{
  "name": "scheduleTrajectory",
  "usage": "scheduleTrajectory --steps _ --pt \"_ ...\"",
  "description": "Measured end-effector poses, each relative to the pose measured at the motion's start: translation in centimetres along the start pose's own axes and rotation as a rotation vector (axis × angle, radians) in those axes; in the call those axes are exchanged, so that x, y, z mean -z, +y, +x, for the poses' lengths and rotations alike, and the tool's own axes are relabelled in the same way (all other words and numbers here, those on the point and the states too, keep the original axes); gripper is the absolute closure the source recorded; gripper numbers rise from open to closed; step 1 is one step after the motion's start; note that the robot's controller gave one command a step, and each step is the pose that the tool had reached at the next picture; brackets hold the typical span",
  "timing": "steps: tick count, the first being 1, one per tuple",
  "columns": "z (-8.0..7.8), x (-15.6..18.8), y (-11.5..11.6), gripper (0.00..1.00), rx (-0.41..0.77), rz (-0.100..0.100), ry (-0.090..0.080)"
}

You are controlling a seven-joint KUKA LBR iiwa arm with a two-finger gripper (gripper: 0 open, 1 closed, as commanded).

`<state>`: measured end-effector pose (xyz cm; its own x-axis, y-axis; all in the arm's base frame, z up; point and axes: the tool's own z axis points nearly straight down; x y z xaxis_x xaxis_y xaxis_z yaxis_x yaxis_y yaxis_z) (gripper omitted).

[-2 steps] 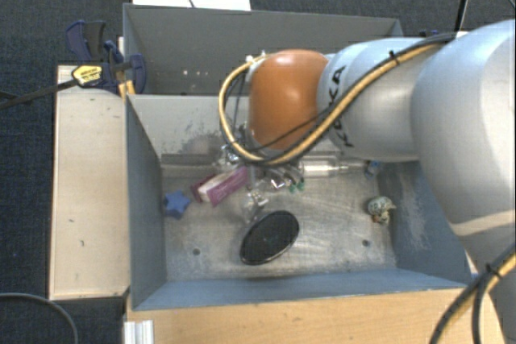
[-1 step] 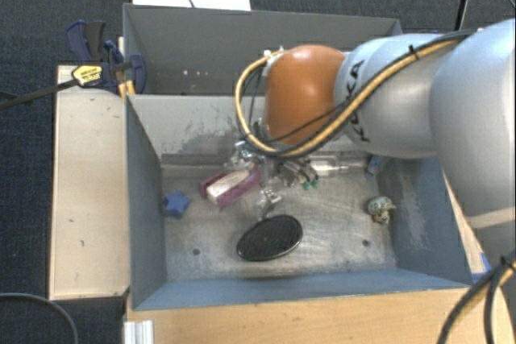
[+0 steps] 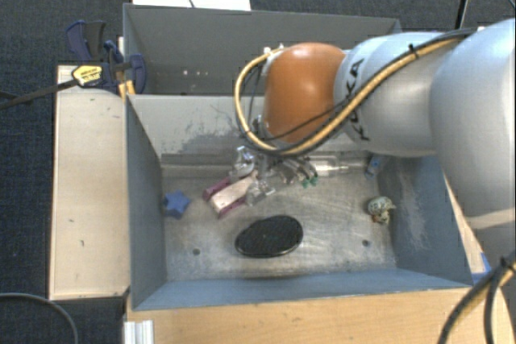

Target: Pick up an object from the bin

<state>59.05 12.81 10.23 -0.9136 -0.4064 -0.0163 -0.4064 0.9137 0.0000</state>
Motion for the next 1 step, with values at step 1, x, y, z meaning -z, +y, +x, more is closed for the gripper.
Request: scheduleTrajectory --steps 1 --pt "1.31 10.76 1.16 1.00 0.010 0.002 0.004"
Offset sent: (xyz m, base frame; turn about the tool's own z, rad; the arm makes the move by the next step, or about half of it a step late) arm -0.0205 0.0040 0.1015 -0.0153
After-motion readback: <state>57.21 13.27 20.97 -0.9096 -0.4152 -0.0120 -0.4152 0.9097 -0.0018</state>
